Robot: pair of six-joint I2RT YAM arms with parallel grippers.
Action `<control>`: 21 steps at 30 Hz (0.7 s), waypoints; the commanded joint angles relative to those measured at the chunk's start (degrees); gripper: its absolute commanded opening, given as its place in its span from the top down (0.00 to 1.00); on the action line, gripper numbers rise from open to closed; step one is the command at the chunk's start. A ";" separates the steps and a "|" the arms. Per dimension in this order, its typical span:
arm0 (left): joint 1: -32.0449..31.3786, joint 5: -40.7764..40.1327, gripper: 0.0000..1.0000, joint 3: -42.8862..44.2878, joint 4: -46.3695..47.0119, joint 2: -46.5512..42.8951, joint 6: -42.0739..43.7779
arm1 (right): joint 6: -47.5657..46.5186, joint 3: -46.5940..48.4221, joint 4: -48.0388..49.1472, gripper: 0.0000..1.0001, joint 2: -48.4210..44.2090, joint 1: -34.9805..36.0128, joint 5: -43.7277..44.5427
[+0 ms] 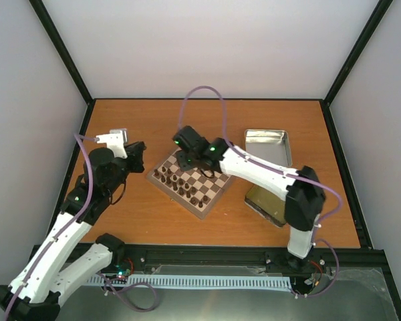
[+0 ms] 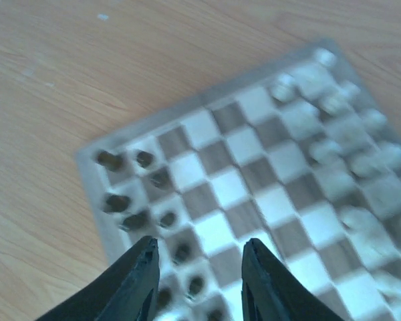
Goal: Set up the chess pieces on the board
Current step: Place the chess piece on the chessboard.
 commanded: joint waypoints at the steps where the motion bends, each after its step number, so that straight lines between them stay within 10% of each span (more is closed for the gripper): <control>1: -0.65 17.65 0.99 1.14 6.73 4.51 3.68 | 8.26 -14.66 7.05 0.64 -10.87 -4.43 4.99; 21: -28.99 1.17 0.97 -5.47 18.28 34.41 5.62 | 12.98 -41.62 13.76 0.62 -33.11 -15.57 4.18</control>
